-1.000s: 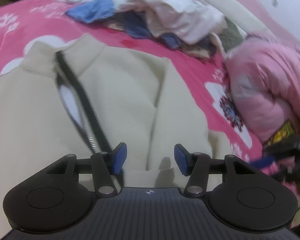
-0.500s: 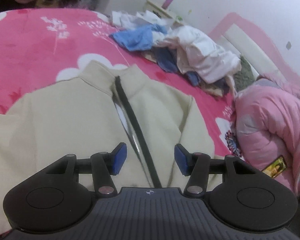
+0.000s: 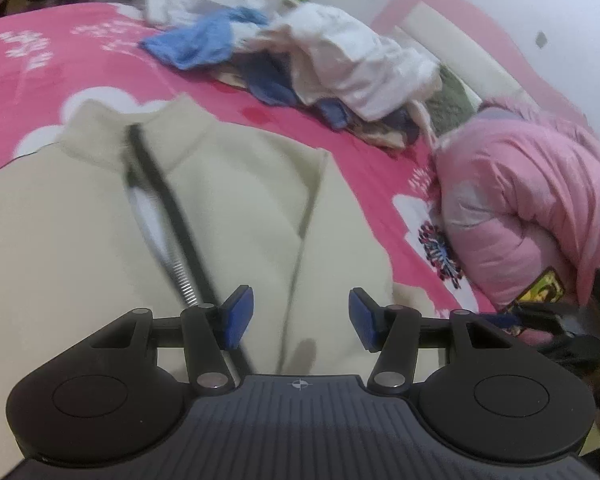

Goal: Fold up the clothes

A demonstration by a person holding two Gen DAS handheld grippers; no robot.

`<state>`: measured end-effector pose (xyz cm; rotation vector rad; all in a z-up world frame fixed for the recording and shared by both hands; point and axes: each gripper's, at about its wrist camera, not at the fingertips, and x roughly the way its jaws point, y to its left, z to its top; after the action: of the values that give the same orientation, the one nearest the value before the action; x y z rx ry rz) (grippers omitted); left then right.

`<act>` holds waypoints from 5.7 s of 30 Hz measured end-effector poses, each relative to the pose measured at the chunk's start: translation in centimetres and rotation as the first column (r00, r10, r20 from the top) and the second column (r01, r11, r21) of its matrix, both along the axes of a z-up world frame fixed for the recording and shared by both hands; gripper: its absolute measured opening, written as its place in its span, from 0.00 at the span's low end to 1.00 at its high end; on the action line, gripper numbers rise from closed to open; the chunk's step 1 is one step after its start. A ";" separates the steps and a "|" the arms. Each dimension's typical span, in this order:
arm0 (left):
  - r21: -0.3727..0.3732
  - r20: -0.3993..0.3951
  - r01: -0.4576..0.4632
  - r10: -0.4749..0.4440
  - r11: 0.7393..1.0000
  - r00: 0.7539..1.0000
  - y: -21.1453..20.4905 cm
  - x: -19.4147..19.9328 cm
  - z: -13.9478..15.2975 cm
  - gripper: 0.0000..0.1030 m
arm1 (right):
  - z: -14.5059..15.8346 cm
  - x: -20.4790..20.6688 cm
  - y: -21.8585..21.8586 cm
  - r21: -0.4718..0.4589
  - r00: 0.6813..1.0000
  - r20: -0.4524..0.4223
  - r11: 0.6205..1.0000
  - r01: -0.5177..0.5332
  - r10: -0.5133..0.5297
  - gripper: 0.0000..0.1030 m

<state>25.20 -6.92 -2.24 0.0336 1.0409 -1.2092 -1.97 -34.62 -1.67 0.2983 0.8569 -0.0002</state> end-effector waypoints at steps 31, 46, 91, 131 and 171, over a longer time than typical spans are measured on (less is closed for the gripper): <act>0.011 -0.019 0.058 -0.058 0.998 0.998 -9.4 0.5 -2.3 0.52 | -6.6 3.8 -6.0 0.092 0.995 0.080 0.994 0.056 -0.064 0.10; 0.048 -0.115 -0.154 0.158 0.987 0.981 -17.4 4.7 -4.8 0.09 | -6.0 3.7 -3.8 -0.084 0.993 0.117 0.996 0.026 -0.016 0.10; -0.016 0.174 -0.396 0.393 0.918 0.903 4.5 1.2 6.8 0.61 | -1.0 -2.4 -3.1 -0.146 0.967 0.188 0.969 0.198 -0.169 0.51; 0.283 -0.318 -0.151 0.241 0.947 0.917 13.8 -2.7 -3.2 0.48 | 0.2 -4.4 24.8 -0.228 0.546 0.173 0.573 -0.787 0.820 0.14; 0.303 0.014 -0.190 0.195 0.934 0.981 11.3 -3.2 -2.5 0.12 | -3.6 -4.1 27.7 -0.238 0.511 0.215 0.553 -0.799 0.832 0.38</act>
<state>22.04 4.38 -4.76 0.1579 1.2079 -0.8652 -6.10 -6.88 -5.30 -0.2485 0.6086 0.8885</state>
